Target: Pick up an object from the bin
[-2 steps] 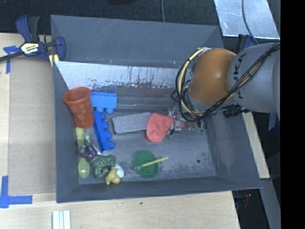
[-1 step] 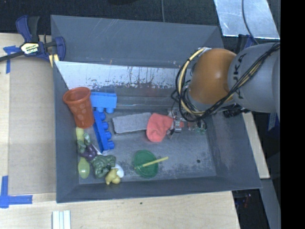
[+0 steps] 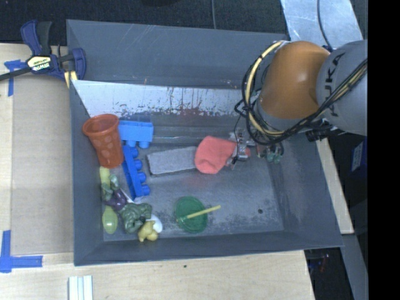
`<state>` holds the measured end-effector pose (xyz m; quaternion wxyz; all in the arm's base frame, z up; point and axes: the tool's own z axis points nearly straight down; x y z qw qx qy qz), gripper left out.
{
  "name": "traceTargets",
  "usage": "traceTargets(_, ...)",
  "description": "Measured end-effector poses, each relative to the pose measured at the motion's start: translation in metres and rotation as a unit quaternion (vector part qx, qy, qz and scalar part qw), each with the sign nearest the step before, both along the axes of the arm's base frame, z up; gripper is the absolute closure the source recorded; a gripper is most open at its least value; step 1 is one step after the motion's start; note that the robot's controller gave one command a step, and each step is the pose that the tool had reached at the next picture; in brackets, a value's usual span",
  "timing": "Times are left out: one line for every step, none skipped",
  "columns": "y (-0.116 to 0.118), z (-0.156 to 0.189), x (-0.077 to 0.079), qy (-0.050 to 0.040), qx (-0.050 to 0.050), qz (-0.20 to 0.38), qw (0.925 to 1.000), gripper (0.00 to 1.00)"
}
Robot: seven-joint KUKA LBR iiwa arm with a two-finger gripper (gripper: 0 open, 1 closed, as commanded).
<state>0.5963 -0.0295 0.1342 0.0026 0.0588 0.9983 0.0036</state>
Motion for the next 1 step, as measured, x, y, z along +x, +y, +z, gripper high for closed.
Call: traceTargets(0.0017, 0.0683, 0.0056, 0.0002, 0.0, 0.011, 0.9999, 1.0)
